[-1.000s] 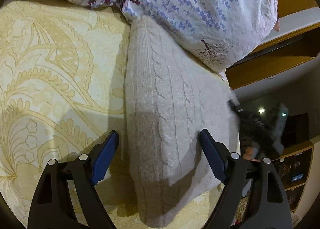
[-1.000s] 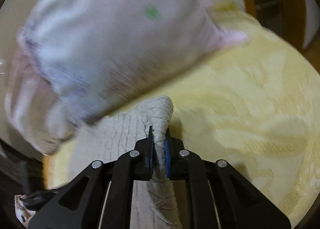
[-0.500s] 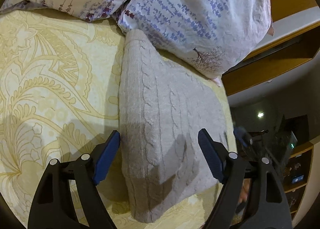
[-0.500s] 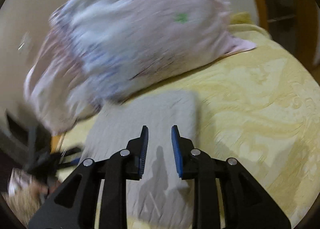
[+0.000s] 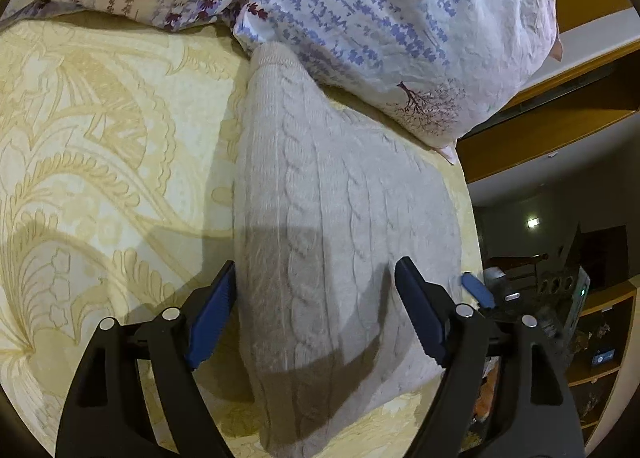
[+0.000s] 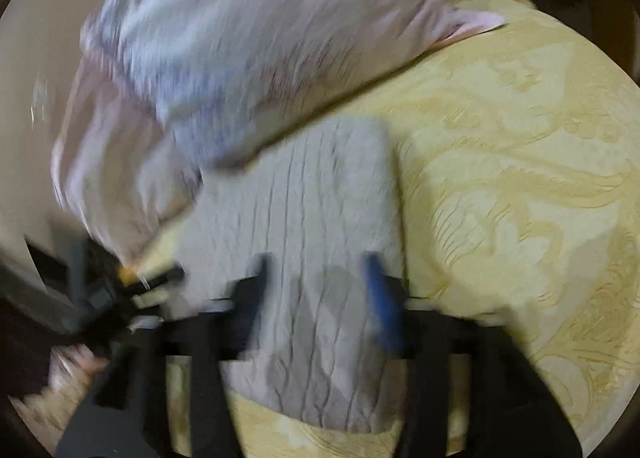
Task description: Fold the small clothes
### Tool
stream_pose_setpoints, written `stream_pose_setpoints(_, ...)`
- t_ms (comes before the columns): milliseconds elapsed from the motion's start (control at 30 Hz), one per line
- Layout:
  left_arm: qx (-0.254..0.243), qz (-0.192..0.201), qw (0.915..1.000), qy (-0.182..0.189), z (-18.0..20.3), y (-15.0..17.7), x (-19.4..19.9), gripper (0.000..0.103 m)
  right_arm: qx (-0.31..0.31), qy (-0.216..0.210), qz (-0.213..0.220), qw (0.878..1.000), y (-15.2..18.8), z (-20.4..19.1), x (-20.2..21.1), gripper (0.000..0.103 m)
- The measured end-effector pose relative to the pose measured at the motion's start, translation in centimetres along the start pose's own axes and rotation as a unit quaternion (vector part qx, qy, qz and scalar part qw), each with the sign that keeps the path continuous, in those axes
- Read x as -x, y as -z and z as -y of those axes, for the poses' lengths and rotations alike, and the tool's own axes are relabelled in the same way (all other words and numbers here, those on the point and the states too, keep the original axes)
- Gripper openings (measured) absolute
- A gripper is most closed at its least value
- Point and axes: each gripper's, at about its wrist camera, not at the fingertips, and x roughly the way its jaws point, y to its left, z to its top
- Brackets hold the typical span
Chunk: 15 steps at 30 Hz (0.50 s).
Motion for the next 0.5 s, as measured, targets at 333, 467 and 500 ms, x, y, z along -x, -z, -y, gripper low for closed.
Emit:
stream_pose_setpoints(333,0.016,-0.022,0.9996,0.011,-0.1,-2.2,-1.3,0.081,-0.1,-0.052,-0.11,0.988,-2.5,4.4,-4.2,0.076)
stream_pose_setpoints(467,0.02,-0.022,0.9994,0.017,-0.1,-2.5,-1.5,0.081,-0.096,-0.074,-0.129,0.984,-2.1,4.0,-5.4,0.076)
stream_pose_setpoints(500,0.023,-0.021,0.9993,0.02,-0.2,-2.6,-1.5,0.081,-0.097,-0.078,-0.132,0.983,-2.1,4.0,-5.7,0.076)
